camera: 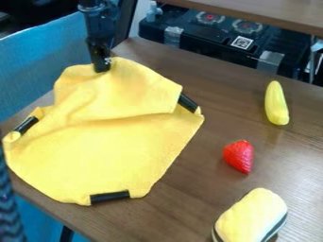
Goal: Unfold the cloth from left to right
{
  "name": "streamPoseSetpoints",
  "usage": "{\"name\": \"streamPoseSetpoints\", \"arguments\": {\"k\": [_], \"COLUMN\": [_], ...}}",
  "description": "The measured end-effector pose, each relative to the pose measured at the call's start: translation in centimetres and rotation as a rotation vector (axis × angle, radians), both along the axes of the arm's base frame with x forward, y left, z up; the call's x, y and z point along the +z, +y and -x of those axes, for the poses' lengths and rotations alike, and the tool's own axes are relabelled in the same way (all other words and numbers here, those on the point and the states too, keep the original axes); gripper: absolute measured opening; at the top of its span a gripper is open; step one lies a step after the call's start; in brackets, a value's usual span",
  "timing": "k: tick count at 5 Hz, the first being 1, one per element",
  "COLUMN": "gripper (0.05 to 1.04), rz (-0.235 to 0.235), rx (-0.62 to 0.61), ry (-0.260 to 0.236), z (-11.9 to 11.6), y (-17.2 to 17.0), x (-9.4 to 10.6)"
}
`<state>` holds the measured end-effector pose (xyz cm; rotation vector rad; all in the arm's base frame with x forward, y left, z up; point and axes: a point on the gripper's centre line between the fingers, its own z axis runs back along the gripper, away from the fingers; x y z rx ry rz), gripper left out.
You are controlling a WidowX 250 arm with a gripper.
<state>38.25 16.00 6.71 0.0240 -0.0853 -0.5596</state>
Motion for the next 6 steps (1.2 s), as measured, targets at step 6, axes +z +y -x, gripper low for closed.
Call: {"name": "streamPoseSetpoints", "arguments": {"k": [6], "gripper": [0.241], "rz": [-0.043], "rx": [0.031], "ry": [-0.004], "z": [-2.4], "y": [4.2], "x": [-0.9]}}
